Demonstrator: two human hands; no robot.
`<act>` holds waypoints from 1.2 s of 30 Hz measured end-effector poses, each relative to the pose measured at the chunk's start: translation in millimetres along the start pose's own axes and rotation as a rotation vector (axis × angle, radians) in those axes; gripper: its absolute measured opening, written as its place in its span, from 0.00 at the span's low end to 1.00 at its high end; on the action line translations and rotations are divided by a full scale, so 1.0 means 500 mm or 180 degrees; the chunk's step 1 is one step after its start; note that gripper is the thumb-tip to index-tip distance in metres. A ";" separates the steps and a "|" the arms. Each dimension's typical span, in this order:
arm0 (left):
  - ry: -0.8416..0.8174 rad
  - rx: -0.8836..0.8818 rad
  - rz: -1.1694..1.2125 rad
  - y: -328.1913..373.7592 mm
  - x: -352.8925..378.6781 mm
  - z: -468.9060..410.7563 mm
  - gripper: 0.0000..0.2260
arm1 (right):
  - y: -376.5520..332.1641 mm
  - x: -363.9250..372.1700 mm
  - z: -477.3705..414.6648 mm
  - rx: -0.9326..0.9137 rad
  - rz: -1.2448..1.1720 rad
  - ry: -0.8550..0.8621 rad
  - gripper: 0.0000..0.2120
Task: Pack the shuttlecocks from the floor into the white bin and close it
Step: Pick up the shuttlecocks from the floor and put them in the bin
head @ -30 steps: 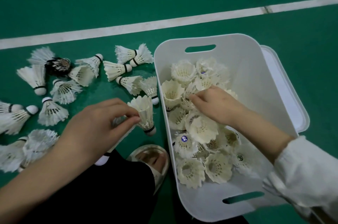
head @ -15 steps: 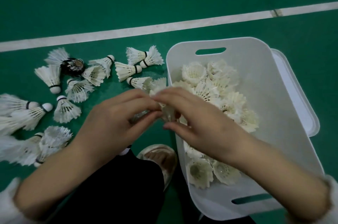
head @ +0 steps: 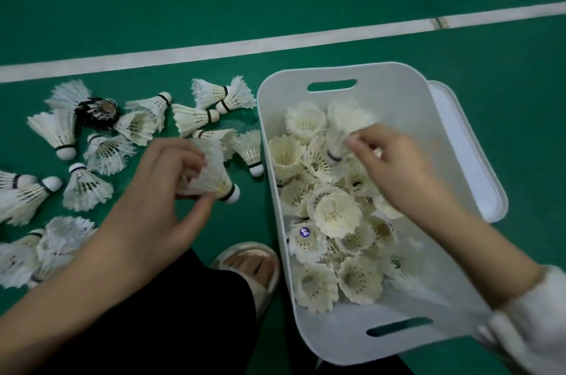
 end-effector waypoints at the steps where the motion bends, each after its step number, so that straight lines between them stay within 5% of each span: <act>1: 0.0021 0.0023 -0.0054 -0.001 -0.001 0.001 0.10 | 0.003 0.036 -0.003 -0.0078 0.0208 -0.0172 0.13; 7: -0.0166 0.0302 -0.0392 0.015 0.004 -0.003 0.13 | -0.005 0.103 -0.023 -0.0361 0.0419 -0.0367 0.14; 11: -0.0213 0.0336 -0.0502 0.024 0.001 -0.014 0.13 | -0.032 0.046 -0.004 -0.0497 0.0991 -0.0022 0.18; 14: -0.0322 0.0346 -0.0346 0.039 0.004 -0.026 0.12 | -0.096 -0.030 0.045 -0.0996 0.0100 0.0466 0.17; 16: -0.0404 0.0501 -0.0201 0.061 0.011 -0.035 0.11 | -0.157 -0.034 0.074 -0.1583 -0.0470 0.0219 0.19; 24: -0.0326 0.0711 0.0234 0.105 0.005 -0.056 0.10 | -0.206 -0.049 0.059 -0.1899 -0.0656 0.0273 0.21; 26: -0.0371 0.0759 0.0262 0.104 0.006 -0.054 0.09 | -0.220 -0.049 0.059 -0.2059 -0.0548 0.0142 0.14; 32: 0.0330 0.0351 0.0634 0.062 -0.030 -0.054 0.14 | -0.119 -0.098 0.038 -0.1186 -0.0514 0.0380 0.07; 36: 0.0033 0.0005 0.0345 -0.005 -0.005 -0.024 0.09 | -0.079 -0.017 0.039 -0.0907 -0.0040 0.0126 0.03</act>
Point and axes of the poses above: each hand's wrist, its own z-axis away from the middle knuckle, its own x-axis out of the palm, y = z × x, the point moved 7 cm from there along -z, towards the middle knuckle, and after that the axes turned 15 degrees about z, right-handed, at the moved point
